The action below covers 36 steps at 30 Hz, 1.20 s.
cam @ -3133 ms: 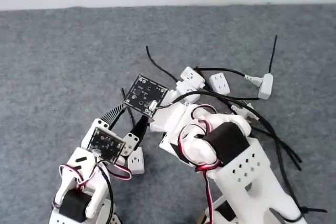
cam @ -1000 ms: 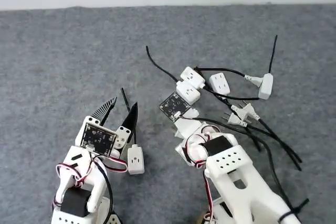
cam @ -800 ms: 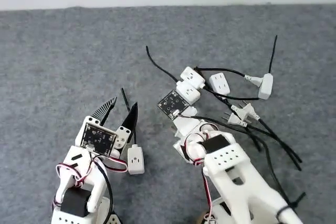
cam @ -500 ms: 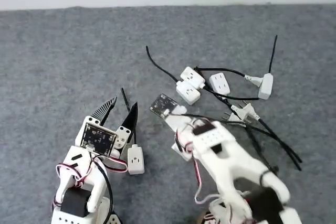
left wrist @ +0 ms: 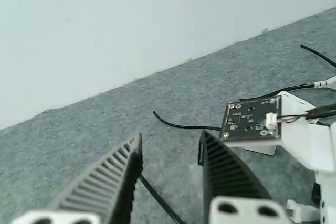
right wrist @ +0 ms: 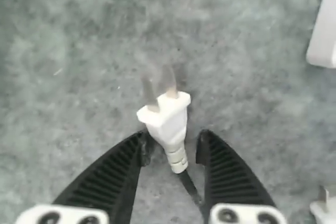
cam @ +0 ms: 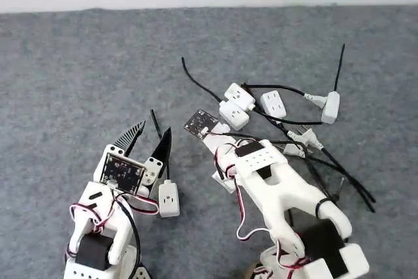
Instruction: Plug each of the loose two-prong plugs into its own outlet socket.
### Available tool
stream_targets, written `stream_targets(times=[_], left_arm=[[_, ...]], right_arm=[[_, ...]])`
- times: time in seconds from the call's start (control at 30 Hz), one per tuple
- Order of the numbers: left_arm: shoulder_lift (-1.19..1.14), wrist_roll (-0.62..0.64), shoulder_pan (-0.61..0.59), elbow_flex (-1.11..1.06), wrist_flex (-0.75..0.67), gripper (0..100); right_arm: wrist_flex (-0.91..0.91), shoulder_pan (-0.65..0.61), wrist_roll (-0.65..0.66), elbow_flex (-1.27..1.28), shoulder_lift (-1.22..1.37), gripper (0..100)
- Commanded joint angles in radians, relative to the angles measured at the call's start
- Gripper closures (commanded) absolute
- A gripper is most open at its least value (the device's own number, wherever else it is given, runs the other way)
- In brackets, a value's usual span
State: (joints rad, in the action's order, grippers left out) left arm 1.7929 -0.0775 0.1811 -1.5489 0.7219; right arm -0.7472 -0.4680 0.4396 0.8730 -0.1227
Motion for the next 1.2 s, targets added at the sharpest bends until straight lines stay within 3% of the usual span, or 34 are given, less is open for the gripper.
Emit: stream_targets(times=[0.0, 0.3, 0.57, 0.93, 1.17], left_arm=[[-0.002, 0.012, 0.002, 0.005, -0.028, 83], [-0.002, 0.012, 0.003, 0.005, -0.028, 83], [-0.002, 0.012, 0.003, 0.005, -0.028, 83], [-0.002, 0.014, 0.003, 0.008, -0.025, 83], [0.0, 0.018, 0.101, 0.084, 0.106, 83]], right_arm=[[0.007, -0.018, -0.015, -0.052, 0.016, 92.3], [0.051, -0.036, -0.015, -0.054, 0.031, 99.1], [0.036, -0.007, -0.012, -0.054, 0.021, 98.9], [-0.334, -0.002, 0.041, -0.121, -0.466, 98.8], [-0.59, -0.142, 0.008, -0.282, -0.587, 98.7]])
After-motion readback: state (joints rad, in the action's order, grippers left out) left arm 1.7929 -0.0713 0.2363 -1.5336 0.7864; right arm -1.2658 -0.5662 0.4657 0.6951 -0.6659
